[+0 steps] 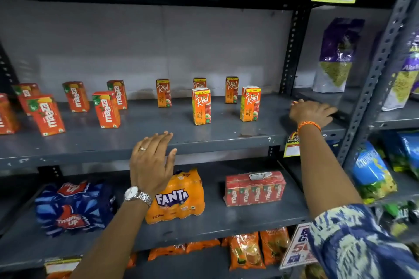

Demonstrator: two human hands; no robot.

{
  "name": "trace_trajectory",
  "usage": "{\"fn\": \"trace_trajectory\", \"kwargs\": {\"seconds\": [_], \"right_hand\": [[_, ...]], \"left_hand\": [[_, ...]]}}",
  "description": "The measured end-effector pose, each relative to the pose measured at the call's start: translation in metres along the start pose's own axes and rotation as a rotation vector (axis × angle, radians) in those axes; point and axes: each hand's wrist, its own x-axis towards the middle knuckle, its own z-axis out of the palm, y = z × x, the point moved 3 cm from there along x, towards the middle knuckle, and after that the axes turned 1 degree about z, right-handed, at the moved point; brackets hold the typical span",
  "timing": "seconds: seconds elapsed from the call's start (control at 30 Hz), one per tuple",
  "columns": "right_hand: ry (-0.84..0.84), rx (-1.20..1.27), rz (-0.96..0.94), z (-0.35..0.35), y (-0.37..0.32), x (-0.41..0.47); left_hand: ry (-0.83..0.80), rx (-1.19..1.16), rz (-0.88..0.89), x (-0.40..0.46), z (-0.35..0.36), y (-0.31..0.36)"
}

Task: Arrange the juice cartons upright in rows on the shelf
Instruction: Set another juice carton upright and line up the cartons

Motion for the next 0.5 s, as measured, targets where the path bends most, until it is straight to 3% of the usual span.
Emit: {"fn": "trace_trajectory", "kwargs": {"seconds": [0.23, 0.4, 0.5], "right_hand": [[-0.205, -0.002, -0.043, -0.008, 0.0, 0.014], [-0.144, 0.289, -0.124, -0.018, 0.004, 0.011], [-0.226, 0.47, -0.12, -0.017, 0.009, 0.008]], "left_hand": [[0.026, -0.01, -0.038, -0.001, 0.0, 0.004], [0.033, -0.019, -0.048, -0.001, 0.0, 0.005], [0.027, -0.017, -0.045, -0.001, 0.0, 0.005]]}}
